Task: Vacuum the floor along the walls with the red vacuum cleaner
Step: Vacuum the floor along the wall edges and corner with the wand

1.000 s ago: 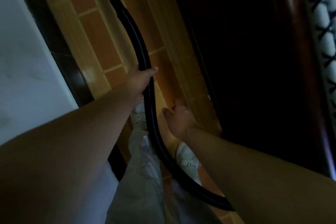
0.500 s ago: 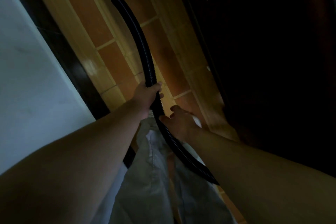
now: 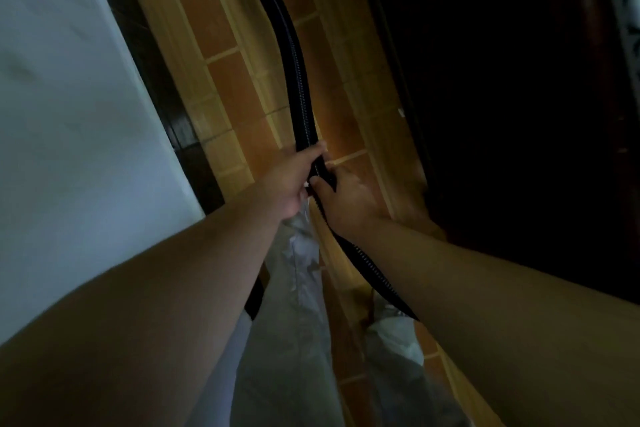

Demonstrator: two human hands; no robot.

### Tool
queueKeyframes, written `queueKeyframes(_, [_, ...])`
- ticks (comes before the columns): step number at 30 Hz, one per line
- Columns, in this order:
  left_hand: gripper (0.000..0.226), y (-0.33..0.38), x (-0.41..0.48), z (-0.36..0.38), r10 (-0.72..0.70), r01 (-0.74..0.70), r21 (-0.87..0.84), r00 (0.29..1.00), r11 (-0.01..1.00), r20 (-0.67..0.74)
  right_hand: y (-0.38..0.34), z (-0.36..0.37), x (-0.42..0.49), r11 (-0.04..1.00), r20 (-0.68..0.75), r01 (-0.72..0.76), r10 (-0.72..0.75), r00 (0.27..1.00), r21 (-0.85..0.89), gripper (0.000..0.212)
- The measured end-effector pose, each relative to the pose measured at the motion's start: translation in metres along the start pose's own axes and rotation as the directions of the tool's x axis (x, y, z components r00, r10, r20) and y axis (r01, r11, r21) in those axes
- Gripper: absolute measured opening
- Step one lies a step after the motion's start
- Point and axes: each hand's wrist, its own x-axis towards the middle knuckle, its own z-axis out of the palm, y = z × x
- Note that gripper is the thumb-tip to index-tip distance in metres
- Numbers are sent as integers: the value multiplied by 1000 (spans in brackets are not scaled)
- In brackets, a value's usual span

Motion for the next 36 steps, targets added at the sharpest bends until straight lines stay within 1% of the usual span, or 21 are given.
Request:
queueKeyframes(2, [19,-24,-12,7,-40,40,-84,999,996,-1,8,-2,-10,1000,8,19,-19,1000,4,36])
queueKeyframes(5, [24,-56,-18,12,-41,39,-146,999,989,-9,29,0,-26,998,13,40,-40,999,-54,37])
queueKeyframes(8, [22,-88,-23,19,-51,51,-114,999,992,-1,64,2,-42,997,-36,28,-31,999,-78,36])
queueKeyframes(11, [33,-122,-29,28,-91,91,-89,996,992,2,104,1,-60,989,-31,-14,9,999,-144,29])
queueKeyframes(13, [42,-139,-36,37,-133,131,-123,991,984,-10,128,-2,-74,975,-15,-34,32,999,-220,32])
queueKeyframes(14, [40,-146,-40,42,-149,146,-139,989,979,-14,138,-4,-83,964,-9,-45,44,999,-261,37])
queueKeyframes(16, [28,-158,-48,52,-161,159,-136,987,978,-2,157,-12,-102,942,-9,-79,80,997,-326,43])
queueKeyframes(18, [23,-168,-55,61,-159,160,-108,987,981,21,174,-20,-118,933,-25,-80,76,997,-350,39])
queueKeyframes(21, [41,-181,-62,76,-154,155,-66,988,986,18,197,-31,-134,929,-60,-46,25,998,-368,30])
queueKeyframes(23, [45,-189,-67,85,-160,161,-64,987,985,15,208,-38,-140,926,-86,-31,-2,996,-376,28])
queueKeyframes(25, [43,-197,-72,94,-164,165,-55,986,985,21,216,-43,-145,927,-98,-38,2,995,-372,32])
queueKeyframes(29, [27,-210,-84,109,-163,163,-53,987,985,16,229,-52,-154,932,-118,-54,12,993,-357,38])
queueKeyframes(33, [39,-215,-90,114,-164,163,-46,986,986,-15,240,-63,-162,930,-134,-39,-11,991,-365,37])
queueKeyframes(36, [28,-220,-92,119,-175,173,-48,984,984,-45,250,-76,-167,914,-152,-43,-20,988,-403,37])
